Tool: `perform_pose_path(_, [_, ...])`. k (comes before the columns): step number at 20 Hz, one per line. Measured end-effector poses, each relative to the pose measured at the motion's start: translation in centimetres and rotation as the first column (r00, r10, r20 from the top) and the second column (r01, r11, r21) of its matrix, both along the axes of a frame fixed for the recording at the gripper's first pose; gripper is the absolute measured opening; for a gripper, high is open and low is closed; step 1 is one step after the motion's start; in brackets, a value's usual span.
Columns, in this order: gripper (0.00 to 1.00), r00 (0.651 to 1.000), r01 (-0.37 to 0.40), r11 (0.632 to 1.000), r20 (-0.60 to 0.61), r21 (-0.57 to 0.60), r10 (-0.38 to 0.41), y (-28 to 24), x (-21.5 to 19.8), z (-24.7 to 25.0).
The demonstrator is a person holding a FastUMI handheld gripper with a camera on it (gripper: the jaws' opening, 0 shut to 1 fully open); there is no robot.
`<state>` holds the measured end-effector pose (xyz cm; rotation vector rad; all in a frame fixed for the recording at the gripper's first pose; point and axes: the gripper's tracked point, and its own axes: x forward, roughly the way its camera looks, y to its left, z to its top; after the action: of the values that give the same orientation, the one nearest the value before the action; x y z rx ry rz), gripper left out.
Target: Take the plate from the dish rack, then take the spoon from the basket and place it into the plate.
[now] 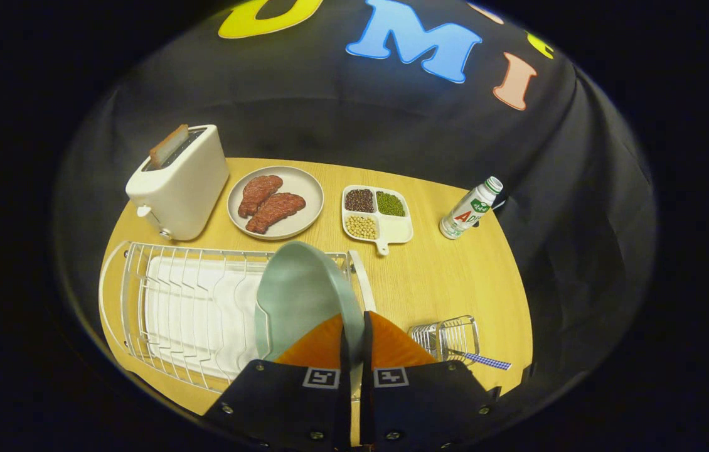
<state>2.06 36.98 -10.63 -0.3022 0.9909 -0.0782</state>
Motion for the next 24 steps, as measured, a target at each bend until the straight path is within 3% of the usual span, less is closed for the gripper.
perform_pose_path(9, [0.05, 0.996, -0.083, 0.979, -0.034, -0.183, 0.078, 1.4, 1.0, 2.4])
perform_pose_path(24, [0.05, 0.992, -0.059, 0.958, 0.088, -0.279, 0.086, 2.8, 4.3, 3.6])
